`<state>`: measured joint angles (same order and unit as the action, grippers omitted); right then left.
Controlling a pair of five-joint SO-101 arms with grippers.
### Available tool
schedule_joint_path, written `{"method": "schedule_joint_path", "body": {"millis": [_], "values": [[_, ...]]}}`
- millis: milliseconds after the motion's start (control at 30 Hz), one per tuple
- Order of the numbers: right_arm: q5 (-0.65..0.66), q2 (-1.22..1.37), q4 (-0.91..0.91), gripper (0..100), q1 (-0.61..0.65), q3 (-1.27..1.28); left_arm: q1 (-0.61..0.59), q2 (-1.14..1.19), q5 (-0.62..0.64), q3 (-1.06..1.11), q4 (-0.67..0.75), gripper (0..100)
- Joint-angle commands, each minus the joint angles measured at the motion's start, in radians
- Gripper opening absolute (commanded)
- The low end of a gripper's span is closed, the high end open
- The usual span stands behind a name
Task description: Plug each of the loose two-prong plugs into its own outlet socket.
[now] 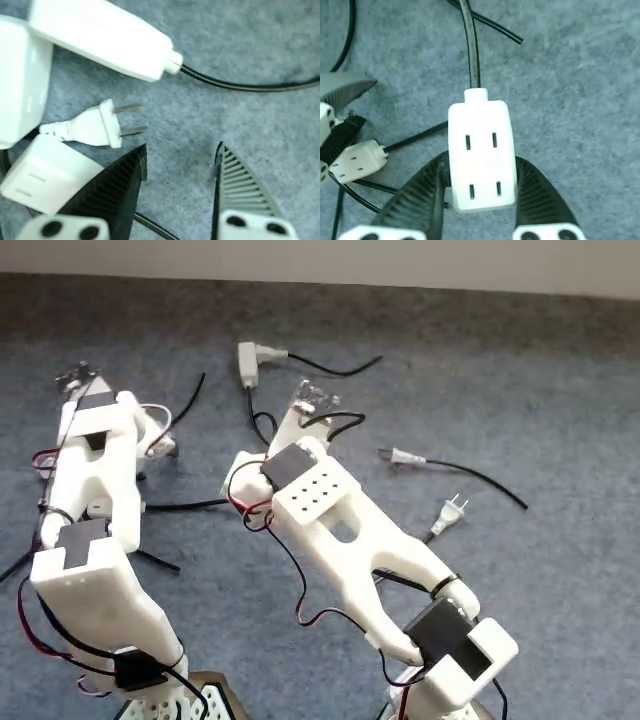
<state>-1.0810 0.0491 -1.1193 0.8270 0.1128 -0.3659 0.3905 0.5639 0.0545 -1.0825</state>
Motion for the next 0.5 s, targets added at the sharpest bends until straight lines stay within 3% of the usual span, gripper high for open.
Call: {"method": "schedule_joint_path", "body": {"millis": [0,300,467], "values": [[-0.028,0.058,0.073,8.2,-0.028,-0.048,-0.015,-0.056,0.026,-0.004,0.014,22],[-0.029,0.280,0.088,8.8,-0.041,-0.071,-0.015,-0.056,0.026,-0.004,0.014,22],[-0.031,0.282,0.016,17.7,-0.039,-0.145,-0.015,-0.056,0.025,-0.004,0.014,22]]}}
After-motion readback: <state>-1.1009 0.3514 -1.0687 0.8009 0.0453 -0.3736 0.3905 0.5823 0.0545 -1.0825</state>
